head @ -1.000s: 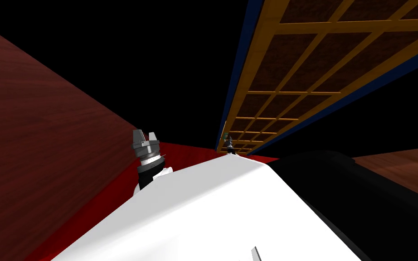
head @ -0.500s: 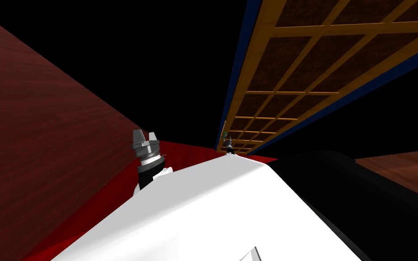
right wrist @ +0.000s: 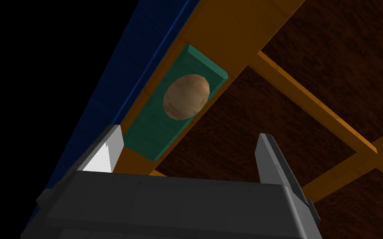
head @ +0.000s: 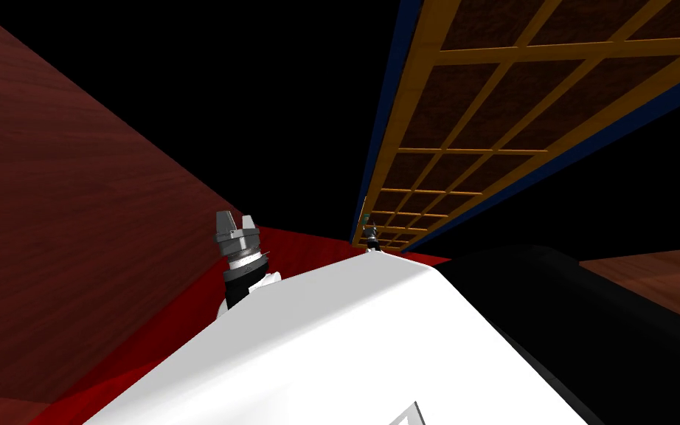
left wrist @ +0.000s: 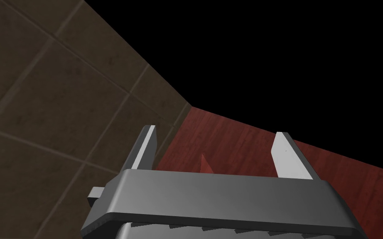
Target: Pull the door open
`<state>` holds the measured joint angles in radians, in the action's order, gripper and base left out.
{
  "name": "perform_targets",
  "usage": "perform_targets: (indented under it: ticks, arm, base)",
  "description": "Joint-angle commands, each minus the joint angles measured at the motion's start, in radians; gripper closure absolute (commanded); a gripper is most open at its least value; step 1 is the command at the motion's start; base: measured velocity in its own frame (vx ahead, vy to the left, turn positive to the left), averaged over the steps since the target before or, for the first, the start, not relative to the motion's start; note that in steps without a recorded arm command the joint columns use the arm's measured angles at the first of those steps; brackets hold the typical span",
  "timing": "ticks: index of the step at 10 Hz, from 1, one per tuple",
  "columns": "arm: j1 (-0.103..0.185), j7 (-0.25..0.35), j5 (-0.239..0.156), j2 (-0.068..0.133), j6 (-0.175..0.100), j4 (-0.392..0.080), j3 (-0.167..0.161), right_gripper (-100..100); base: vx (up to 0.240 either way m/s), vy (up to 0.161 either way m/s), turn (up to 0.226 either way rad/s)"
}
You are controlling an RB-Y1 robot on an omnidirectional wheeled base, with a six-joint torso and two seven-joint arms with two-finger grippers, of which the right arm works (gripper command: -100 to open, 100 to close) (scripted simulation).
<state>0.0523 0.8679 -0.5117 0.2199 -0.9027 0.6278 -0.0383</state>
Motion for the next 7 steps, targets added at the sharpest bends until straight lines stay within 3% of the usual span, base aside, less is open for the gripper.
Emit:
perform_targets:
  ticks: [1, 7]
  arm:
    - [0.003, 0.050, -0.028, -0.006, 0.002, 0.005, -0.010, -100]
    - [0.006, 0.189, -0.081, -0.019, 0.007, 0.018, -0.030, -100]
  base:
    - [-0.065, -0.013, 0.055]
    - [-0.053, -0.011, 0.031]
